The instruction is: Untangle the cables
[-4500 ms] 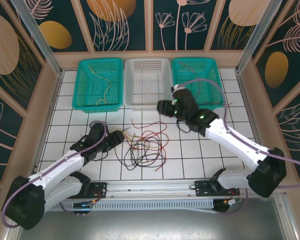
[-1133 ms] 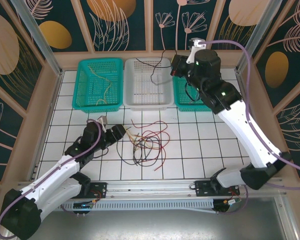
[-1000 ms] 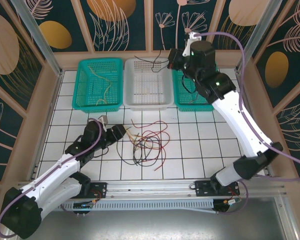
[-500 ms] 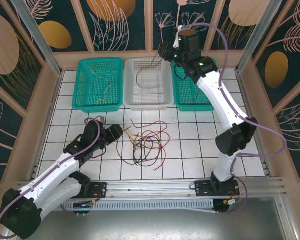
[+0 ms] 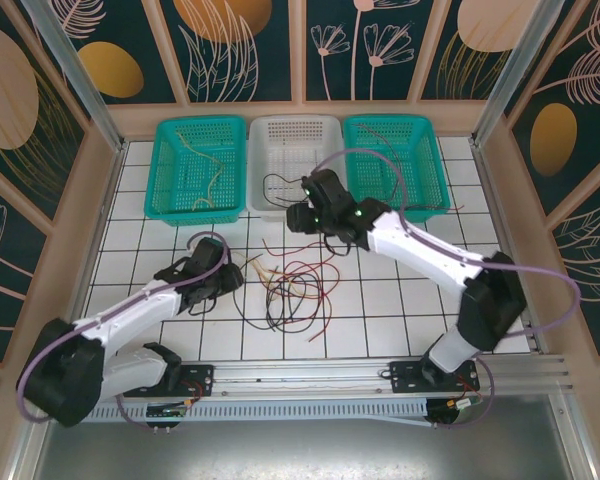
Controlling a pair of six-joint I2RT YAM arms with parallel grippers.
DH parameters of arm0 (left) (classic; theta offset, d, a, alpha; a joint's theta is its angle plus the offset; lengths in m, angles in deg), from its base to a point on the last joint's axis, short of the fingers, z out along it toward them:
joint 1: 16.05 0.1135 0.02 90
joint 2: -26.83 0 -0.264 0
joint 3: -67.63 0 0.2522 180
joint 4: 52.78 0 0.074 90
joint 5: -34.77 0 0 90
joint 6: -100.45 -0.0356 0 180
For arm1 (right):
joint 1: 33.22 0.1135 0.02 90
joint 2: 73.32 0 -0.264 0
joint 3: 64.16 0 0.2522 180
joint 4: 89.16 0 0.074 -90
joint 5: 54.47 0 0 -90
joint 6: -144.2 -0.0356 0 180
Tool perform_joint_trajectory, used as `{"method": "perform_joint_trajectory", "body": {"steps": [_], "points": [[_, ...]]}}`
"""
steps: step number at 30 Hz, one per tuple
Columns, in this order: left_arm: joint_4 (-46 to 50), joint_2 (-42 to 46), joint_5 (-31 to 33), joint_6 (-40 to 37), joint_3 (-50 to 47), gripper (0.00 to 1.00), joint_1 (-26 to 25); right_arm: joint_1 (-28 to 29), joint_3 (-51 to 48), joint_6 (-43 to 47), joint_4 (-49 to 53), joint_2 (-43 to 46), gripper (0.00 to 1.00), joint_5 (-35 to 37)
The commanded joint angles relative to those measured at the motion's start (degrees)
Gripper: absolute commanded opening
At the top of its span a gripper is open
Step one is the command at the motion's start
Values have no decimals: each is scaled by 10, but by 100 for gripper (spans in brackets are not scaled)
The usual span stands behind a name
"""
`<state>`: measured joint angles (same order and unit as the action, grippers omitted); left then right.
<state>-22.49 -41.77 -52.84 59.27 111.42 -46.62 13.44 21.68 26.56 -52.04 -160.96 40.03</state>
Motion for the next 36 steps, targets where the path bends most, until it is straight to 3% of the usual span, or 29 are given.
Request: {"method": "perform_joint_trajectory", "body": {"steps": [1,4,9,16,19,23,28,30,36], "points": [[-15,-36,15,-30,31,44,-13,-8,-75,-71,-60,70,48,26],[-36,-62,19,-34,39,52,-16,-8,-145,-110,-105,110,48,5],[-41,-120,53,-45,80,51,-16,9,-165,-133,-119,117,47,0],[-23,-201,50,-73,131,37,-16,19,-146,-129,-103,130,46,19],[-22,-200,57,-85,135,32,-16,19,-146,-132,-100,144,46,27],[-22,-204,70,-104,140,18,-16,20,-144,-132,-99,156,45,33],[-21,-208,73,-113,142,11,-16,20,-146,-134,-93,173,44,46],[-16,-202,79,-117,144,1,-16,21,-150,-137,-89,183,44,56],[-2,-130,88,-123,128,0,-16,21,-152,-125,-90,199,44,54]]}}
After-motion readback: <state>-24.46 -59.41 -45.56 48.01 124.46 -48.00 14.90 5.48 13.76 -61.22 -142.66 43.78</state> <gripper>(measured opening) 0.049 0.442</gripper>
